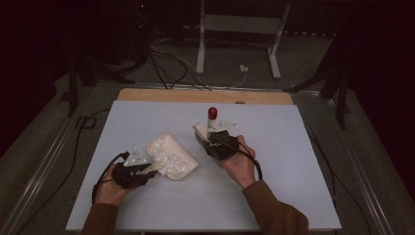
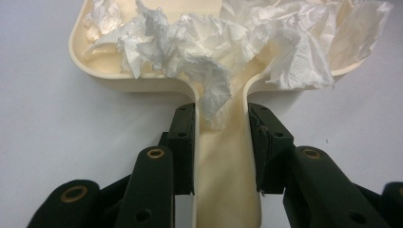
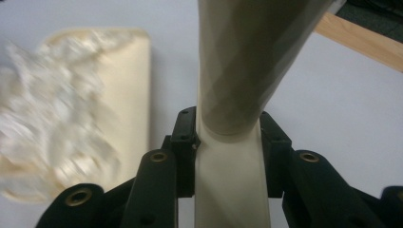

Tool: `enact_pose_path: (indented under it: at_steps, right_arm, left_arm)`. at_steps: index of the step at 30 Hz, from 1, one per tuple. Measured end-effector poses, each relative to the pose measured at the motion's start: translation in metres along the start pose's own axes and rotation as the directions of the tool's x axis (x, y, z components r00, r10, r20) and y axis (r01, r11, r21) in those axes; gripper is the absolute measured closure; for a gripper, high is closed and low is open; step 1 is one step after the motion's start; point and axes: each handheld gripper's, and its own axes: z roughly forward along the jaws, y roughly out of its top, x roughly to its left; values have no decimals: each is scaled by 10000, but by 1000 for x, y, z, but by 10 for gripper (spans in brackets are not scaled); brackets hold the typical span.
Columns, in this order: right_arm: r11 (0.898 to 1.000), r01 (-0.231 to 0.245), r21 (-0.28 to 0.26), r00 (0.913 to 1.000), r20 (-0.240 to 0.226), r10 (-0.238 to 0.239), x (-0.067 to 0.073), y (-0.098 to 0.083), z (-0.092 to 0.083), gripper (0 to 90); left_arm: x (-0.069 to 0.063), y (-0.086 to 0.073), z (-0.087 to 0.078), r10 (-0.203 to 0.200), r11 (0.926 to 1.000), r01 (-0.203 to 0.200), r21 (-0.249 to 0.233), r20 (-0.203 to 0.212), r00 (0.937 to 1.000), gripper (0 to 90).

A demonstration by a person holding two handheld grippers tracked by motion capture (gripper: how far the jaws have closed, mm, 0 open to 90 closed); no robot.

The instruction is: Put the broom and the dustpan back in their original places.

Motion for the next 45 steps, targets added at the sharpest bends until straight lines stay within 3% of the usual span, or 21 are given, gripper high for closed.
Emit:
enact_pose_path:
  at_steps: [11,27,36,45]
  right_arm:
    - [9998,148,135,9999,-11,-148,-32,-26,-13,666]
    - [9987,503,-15,9967,-634,-503,-76,-62,-44,666]
    - [9981,620,-40,9958,-675,-621,-97,-83,-58,665]
    - [9960,877,184,9901,-1113,-851,-108,-97,-69,666]
  left_arm:
    - [5,-5,-9,-476,9988,469,-135,-527,9975,668]
    - [10,-9,-19,-1150,9930,1109,-414,-1155,9866,668]
    - [14,-14,-22,-1657,9857,1577,-601,-1677,9718,668]
    - [17,-18,-26,-2110,9769,1984,-799,-2091,9549,668]
